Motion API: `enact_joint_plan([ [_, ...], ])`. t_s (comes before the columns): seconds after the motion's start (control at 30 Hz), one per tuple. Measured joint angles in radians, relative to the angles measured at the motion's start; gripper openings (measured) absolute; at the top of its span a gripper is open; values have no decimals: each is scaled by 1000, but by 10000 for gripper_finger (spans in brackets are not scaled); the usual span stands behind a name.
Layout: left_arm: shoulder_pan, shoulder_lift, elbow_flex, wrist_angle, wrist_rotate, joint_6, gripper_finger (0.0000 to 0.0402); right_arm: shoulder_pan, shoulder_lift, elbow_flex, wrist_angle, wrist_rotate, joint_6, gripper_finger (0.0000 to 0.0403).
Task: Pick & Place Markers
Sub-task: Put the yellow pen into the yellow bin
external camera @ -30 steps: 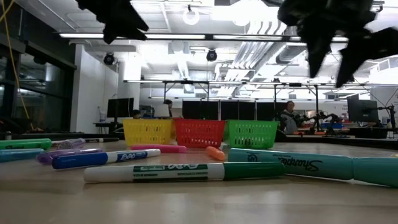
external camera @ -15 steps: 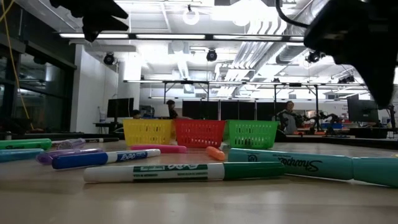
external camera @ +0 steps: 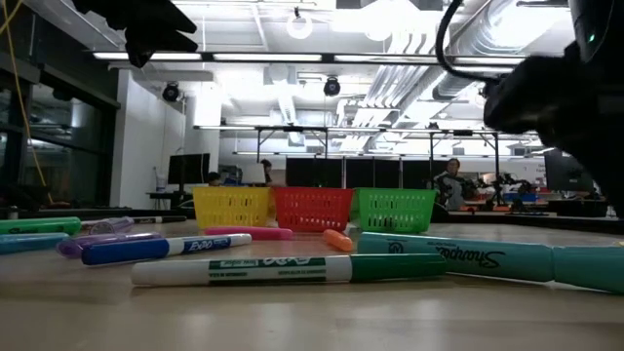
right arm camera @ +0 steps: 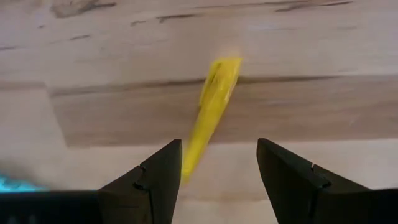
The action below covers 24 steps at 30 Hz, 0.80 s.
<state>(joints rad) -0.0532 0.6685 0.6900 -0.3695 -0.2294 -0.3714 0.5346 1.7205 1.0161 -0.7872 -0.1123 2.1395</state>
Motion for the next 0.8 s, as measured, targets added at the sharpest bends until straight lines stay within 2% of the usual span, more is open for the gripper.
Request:
enact_joint_plan([
  [0.17,0,0,0,0,6,0,149,-5,42,0,60,0,5,197],
  [0.53,0,0,1,-30,12,0,149,-4,95,4,78,-16,30,193],
  [0.63,0,0,1,-32,12,0,149,-4,95,4,84,-15,30,176],
  [0.8,0,0,1,-32,12,0,149,-5,97,2,93,-10,28,125],
])
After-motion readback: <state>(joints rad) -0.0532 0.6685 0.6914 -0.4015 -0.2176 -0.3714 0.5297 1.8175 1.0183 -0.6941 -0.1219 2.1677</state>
